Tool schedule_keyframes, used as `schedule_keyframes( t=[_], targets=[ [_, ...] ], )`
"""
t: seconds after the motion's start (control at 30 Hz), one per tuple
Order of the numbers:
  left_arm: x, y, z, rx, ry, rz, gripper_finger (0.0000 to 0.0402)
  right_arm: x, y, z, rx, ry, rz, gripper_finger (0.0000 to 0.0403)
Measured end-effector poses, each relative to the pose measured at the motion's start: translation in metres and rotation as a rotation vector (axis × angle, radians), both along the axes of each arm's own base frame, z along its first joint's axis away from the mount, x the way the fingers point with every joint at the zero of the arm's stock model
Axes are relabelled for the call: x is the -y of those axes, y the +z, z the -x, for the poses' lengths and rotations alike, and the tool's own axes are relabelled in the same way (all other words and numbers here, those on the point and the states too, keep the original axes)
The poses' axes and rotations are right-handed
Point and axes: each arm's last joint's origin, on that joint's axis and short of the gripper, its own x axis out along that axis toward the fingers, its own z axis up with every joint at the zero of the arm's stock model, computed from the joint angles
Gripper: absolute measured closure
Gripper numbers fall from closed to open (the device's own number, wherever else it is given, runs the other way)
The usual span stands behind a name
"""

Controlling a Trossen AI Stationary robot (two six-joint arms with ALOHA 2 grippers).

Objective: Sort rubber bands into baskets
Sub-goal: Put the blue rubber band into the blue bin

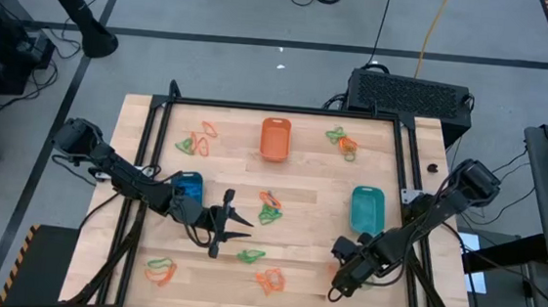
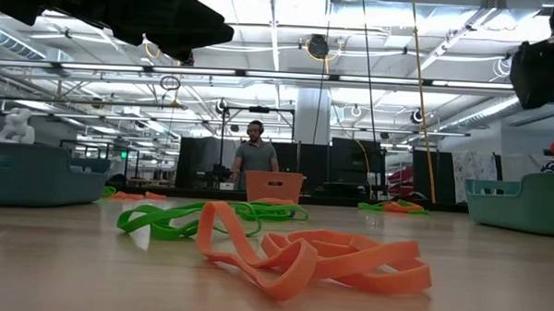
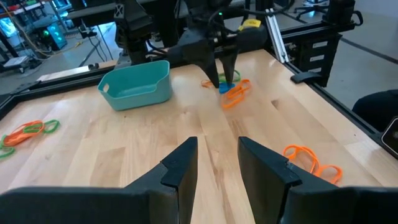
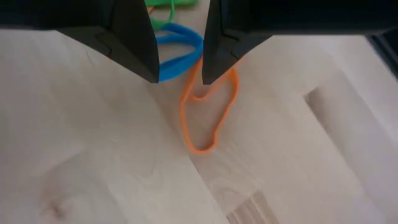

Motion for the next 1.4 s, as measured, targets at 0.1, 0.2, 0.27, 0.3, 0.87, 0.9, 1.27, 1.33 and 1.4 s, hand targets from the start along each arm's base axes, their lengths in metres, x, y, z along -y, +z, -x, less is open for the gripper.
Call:
schedule_keyframes(
  t=[0.1, 0.2, 0.27, 0.3, 0.87, 0.9, 1.27, 1.33, 1.4],
  targets=[
    [0.000, 0.000, 0.000, 0.000, 0.000, 0.000, 0.0278, -0.001, -0.007, -0.001, -0.026, -0.020, 0.008, 0.0289],
    [0.000, 0.000, 0.000, 0.000, 0.000, 0.000, 0.0278, -0.002, -0.012, -0.002, -0.048, -0.046, 0.018, 0.0289],
    [0.000, 0.000, 0.000, 0.000, 0.000, 0.000, 0.0278, -0.002, -0.015, -0.002, -0.053, -0.047, 0.022, 0.0289],
    [0.000, 0.000, 0.000, 0.000, 0.000, 0.000, 0.0278, -0.002, -0.015, -0.002, -0.054, -0.047, 0.024, 0.0289],
    [0.000, 0.000, 0.000, 0.000, 0.000, 0.001, 0.0278, -0.002, -0.013, 0.000, -0.085, -0.010, -0.007, 0.0289],
    [0.000, 0.000, 0.000, 0.000, 0.000, 0.000, 0.0278, -0.002, -0.012, 0.000, -0.080, -0.008, -0.011, 0.0289],
    [0.000, 0.000, 0.000, -0.003, 0.000, 0.000, 0.0278, -0.002, 0.000, 0.003, -0.059, -0.065, -0.052, 0.0289],
    [0.000, 0.000, 0.000, -0.004, 0.000, -0.001, 0.0278, -0.002, -0.001, 0.003, -0.064, -0.085, -0.048, 0.0289],
    [0.000, 0.000, 0.000, -0.004, 0.000, 0.000, 0.0278, -0.001, -0.001, 0.003, -0.061, -0.116, -0.033, 0.0289]
  ],
)
